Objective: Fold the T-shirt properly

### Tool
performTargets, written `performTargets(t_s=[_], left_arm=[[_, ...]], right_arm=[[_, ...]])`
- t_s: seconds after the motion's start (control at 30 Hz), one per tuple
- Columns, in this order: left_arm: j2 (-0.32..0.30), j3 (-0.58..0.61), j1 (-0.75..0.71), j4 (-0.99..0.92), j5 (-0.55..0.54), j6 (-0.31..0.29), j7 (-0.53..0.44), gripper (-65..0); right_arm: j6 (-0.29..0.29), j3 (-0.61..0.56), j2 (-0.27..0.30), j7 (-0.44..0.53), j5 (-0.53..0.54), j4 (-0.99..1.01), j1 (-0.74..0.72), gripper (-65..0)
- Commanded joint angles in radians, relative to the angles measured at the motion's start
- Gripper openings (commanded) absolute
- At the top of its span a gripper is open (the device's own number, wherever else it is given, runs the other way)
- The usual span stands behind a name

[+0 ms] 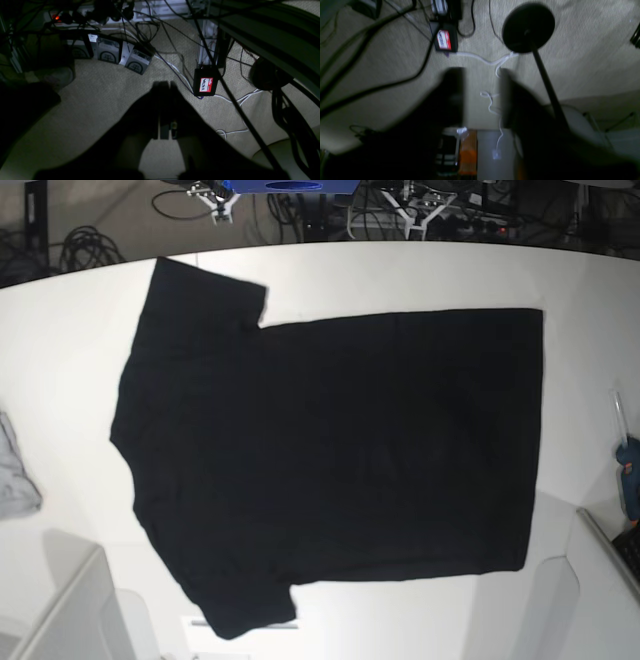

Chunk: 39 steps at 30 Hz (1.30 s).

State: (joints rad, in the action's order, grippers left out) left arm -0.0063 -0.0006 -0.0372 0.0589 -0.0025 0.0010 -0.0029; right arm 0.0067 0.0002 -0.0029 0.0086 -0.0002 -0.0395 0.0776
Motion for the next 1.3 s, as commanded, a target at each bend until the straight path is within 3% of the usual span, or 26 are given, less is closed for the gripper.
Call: performTargets(t_s=[0.0,0.2,0.4,0.47,0.57,0.7,0.97,1.2,1.27], left_arm=[[-0.002,-0.002,-0.007,-0.001,-0.004,0.006,0.005,-63.7],[-0.002,-0.002,-0.008,-0.006,-0.004,0.006,0.005,-62.4],[0.004,-0.002,-0.03,0.009,-0.004,0.006,-0.003,-34.1],[0.004,-0.002,-0.043,0.04,-0.004,0.006,-0.003,-30.8],[0.004,-0.002,-0.08,0.078,-0.004,0.006,-0.003,-38.0],[0.004,-0.002,-0.096,0.094,-0.004,0.006,-0.003,-65.0],[-0.002,0.011,-0.148,0.132,0.006,0.006,-0.003,-65.0],[-0.039,0.012,-0.363,0.427,0.008,0.004,-0.003,-65.0],[-0.067,0.012,-0.422,0.511,0.006,0.004,-0.003,-65.0]], right_arm=[[-0.007,-0.001,0.004,-0.005,-0.001,0.002,0.012,-65.0],[-0.007,0.004,0.004,-0.002,0.001,0.002,0.034,-65.0],[-0.007,-0.001,0.004,-0.002,-0.001,0.0,0.029,-65.0],[-0.007,-0.001,0.004,-0.002,-0.002,-0.01,0.031,-65.0],[-0.007,-0.001,0.004,-0.002,-0.002,-0.047,0.044,-65.0],[-0.007,-0.001,0.004,-0.002,-0.002,-0.066,0.055,-65.0],[-0.007,0.005,0.008,-0.002,0.002,-0.104,0.078,-65.0],[-0.011,0.01,0.011,-0.009,0.002,-0.383,0.265,-65.0],[-0.011,0.063,0.011,-0.014,0.002,-0.446,0.314,-65.0]])
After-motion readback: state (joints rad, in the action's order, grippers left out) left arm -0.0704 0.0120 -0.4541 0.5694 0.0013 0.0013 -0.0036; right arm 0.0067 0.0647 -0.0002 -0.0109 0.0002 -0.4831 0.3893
